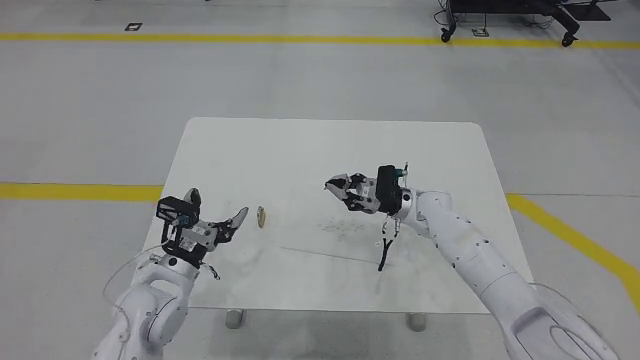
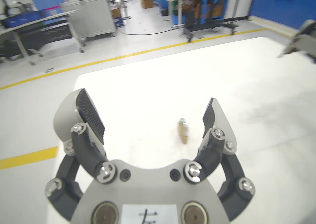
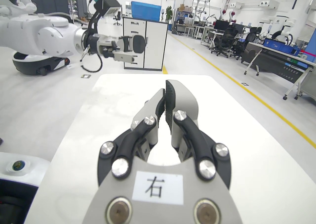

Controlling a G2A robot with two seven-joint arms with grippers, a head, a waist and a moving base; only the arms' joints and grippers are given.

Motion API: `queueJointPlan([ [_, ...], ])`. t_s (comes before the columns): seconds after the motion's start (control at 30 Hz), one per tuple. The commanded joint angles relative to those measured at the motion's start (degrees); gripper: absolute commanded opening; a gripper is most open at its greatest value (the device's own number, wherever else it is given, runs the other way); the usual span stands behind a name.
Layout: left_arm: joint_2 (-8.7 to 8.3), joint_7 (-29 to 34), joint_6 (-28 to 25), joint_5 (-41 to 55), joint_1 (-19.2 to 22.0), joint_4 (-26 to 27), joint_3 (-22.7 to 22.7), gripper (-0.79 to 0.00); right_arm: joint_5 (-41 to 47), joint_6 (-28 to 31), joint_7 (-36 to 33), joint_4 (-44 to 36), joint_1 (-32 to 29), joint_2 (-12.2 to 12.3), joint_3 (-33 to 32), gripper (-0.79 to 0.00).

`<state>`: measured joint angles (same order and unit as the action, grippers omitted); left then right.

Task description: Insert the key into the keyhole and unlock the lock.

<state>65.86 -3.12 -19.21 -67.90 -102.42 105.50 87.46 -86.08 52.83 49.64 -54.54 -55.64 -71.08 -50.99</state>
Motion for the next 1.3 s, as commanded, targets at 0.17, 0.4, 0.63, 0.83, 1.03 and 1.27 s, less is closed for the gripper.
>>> queueJointPlan([
  [0.17, -0.82, 5.92, -36.34, 34.08, 8.52, -12.33, -3.77, 0.000, 22.96, 5.17, -3.34, -6.75, -4.05, 1.24, 3.27, -0.785],
  [0.4, -0.91, 7.08, -38.79, 37.53, 10.03, -13.98, -4.70, 0.000, 25.43, 5.17, -3.34, -7.31, -4.12, 1.55, 4.20, -0.785],
  [0.63, -0.91, 7.08, -38.79, 37.53, 10.03, -13.98, -4.70, -0.058, 25.43, 5.17, -3.34, -7.31, -4.12, 1.55, 4.20, -0.785],
  [0.83, -0.91, 7.08, -38.79, 37.53, 10.03, -13.98, -4.70, 0.000, 25.43, 5.17, -3.34, -7.31, -4.12, 1.55, 4.20, -0.785],
  [1.03, -0.89, 6.97, -38.60, 37.72, 10.01, -13.95, -4.79, 0.000, 25.43, 5.17, -3.34, -7.31, -4.12, 1.55, 4.20, -0.785],
  [1.27, -2.18, 20.44, -38.79, 72.96, 13.27, -14.43, -15.20, 0.000, 35.40, 4.24, -11.88, -6.73, -4.31, -0.26, 6.86, -0.785],
])
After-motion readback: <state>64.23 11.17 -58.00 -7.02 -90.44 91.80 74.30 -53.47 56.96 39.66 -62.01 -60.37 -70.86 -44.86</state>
